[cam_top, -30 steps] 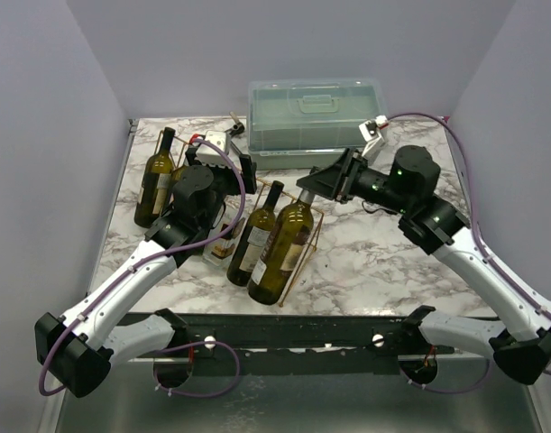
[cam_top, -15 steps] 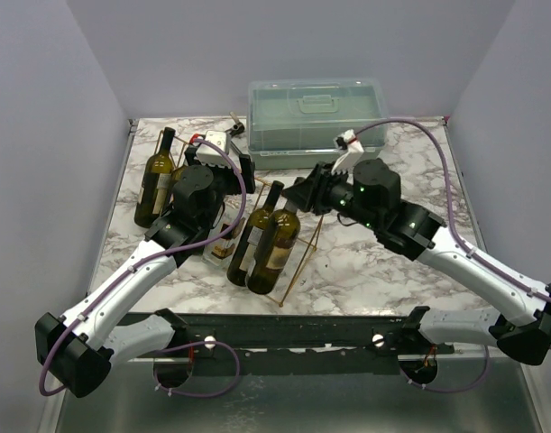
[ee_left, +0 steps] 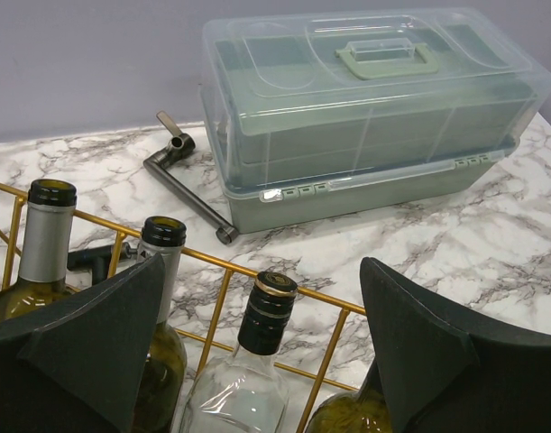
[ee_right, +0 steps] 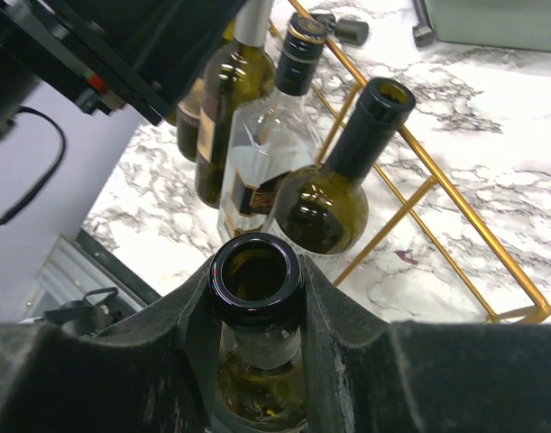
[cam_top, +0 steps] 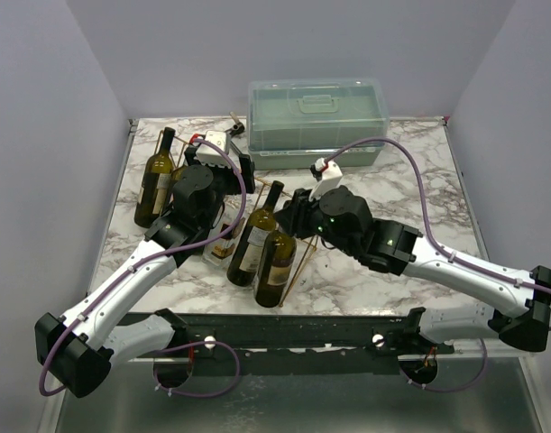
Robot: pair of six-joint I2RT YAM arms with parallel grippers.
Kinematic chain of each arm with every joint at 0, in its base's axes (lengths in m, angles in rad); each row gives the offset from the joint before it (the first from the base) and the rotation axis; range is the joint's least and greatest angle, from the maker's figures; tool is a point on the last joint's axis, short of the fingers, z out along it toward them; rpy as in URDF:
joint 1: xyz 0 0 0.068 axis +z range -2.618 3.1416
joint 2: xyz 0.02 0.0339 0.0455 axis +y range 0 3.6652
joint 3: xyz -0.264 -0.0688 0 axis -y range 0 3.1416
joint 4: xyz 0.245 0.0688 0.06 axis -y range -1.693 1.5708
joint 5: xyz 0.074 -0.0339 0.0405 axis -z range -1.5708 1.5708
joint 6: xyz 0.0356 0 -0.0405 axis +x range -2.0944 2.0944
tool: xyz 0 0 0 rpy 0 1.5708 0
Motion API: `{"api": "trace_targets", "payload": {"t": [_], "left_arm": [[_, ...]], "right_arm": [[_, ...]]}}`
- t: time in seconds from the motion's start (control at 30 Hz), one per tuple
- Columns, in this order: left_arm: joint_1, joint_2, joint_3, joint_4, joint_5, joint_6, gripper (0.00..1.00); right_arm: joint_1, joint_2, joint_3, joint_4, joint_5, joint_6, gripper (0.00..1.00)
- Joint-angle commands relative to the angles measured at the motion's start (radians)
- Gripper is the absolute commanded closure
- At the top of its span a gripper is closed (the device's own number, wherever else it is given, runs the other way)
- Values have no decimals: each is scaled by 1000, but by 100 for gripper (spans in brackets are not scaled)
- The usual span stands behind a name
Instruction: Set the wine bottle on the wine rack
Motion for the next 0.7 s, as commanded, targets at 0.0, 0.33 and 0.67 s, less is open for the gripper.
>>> {"api": "trace_targets", "payload": {"t": [0.0, 0.33, 0.67], "left_arm": [[4, -18, 9, -7, -17, 8, 10], [5, -16, 11, -7, -18, 4, 10], [6, -9, 11, -7, -5, 1, 10]], "right_arm": [[11, -4, -19, 103, 78, 19, 99], [19, 4, -85, 167, 125, 34, 99], [23, 21, -127, 199, 178, 66, 99]]}}
